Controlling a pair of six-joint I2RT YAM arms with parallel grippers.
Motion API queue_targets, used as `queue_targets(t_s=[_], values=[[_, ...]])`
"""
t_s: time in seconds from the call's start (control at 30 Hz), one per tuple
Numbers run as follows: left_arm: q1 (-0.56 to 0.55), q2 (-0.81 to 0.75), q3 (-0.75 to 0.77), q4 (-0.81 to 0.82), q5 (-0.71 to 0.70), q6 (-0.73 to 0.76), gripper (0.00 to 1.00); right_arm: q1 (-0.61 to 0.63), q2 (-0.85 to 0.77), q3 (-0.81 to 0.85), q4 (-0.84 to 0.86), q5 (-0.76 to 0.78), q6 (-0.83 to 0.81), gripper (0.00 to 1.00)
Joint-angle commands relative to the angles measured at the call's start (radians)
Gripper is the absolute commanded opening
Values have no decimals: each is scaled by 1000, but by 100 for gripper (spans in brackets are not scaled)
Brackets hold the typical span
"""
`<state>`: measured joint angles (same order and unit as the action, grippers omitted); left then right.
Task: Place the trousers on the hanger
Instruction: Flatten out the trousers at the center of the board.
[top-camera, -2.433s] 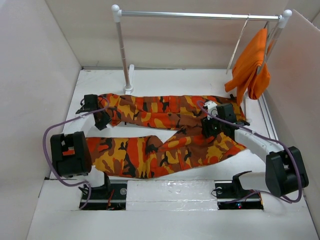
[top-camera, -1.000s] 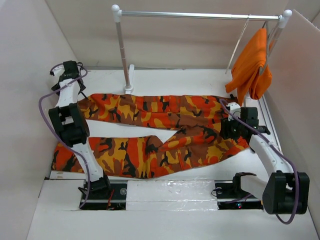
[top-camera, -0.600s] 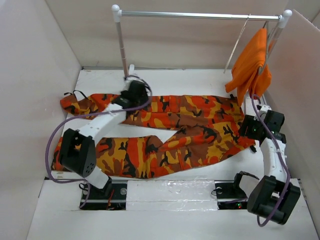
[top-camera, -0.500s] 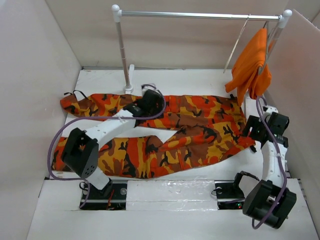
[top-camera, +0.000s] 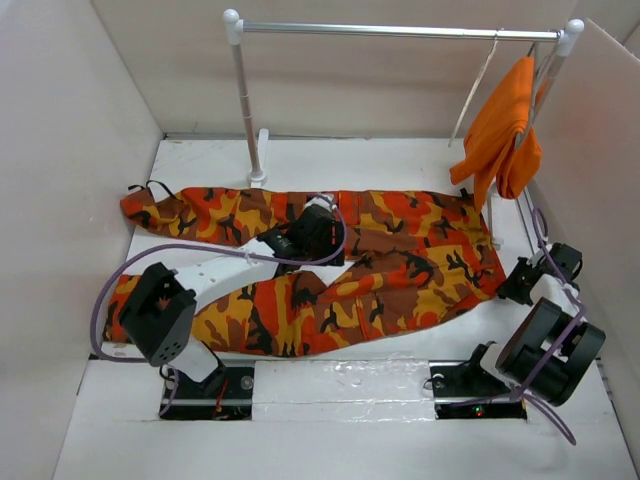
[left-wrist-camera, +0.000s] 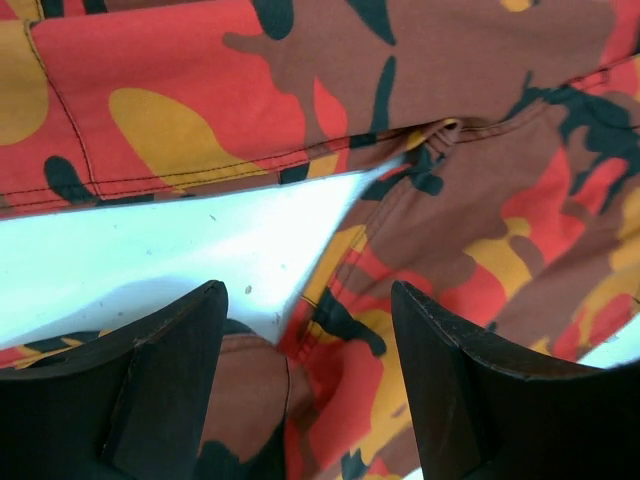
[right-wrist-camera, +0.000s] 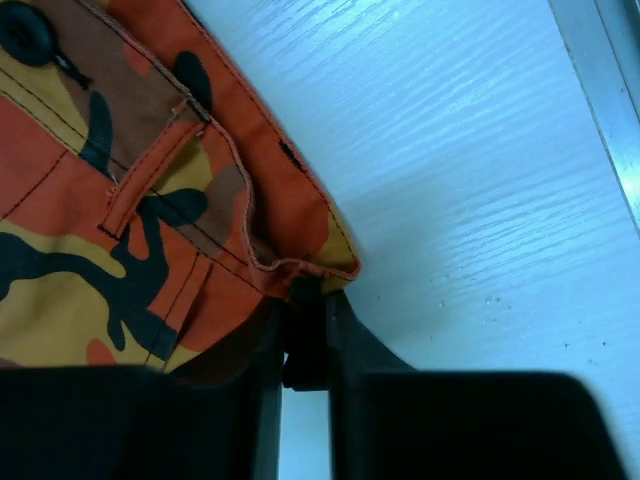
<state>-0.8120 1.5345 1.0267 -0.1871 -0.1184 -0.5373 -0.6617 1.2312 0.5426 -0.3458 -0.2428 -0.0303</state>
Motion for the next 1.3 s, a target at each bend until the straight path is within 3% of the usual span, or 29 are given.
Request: queue_targets(t_s=[0.0, 0.07, 0.27, 0.43, 0.53, 0.57, 0.63, 0.67, 0.7, 0.83, 0.9, 1.0, 1.07, 1.23, 1.27], values=[[-4, -103, -37, 40, 13, -3, 63, -6, -44, 0, 21, -32, 63, 9], [-4, -140, -56, 37, 6, 0, 63, -16, -102, 26, -59, 0, 75, 0], [-4, -234, -112, 44, 31, 7, 63, -12, -401, 174, -350, 180, 127, 0], [17, -261, -143, 52, 109, 0, 65, -15, -639, 200, -464, 398, 152, 0], [48, -258, -152, 52, 170, -4, 67, -24, -548, 209, -505, 378, 107, 10], [80, -261, -155, 54, 202, -4, 67, -24, -462, 224, -516, 378, 110, 19], [186, -287, -154, 22, 229, -6, 67, -24, -366, 252, -466, 350, 67, 48], [186, -287, -154, 21, 229, -9, 67, -24, -366, 252, -466, 350, 67, 53], [300, -312, -157, 15, 227, -12, 67, -24, -337, 323, -463, 305, 43, 61], [419, -339, -148, -6, 209, -41, 67, 42, -331, 399, -399, 213, 0, 64], [451, -335, -151, 0, 253, -49, 67, 98, -328, 411, -378, 140, -13, 56], [557, -346, -155, -17, 246, -75, 59, 278, -314, 402, -338, 86, -48, 21], [678, -393, -178, -38, 188, -96, 43, 447, -300, 390, -352, 100, -77, 9], [891, -395, -264, -66, 94, -105, 33, 753, -308, 303, -306, 140, -54, 6], [927, -377, -267, -80, 112, -108, 29, 839, -303, 272, -268, 139, -42, 1]])
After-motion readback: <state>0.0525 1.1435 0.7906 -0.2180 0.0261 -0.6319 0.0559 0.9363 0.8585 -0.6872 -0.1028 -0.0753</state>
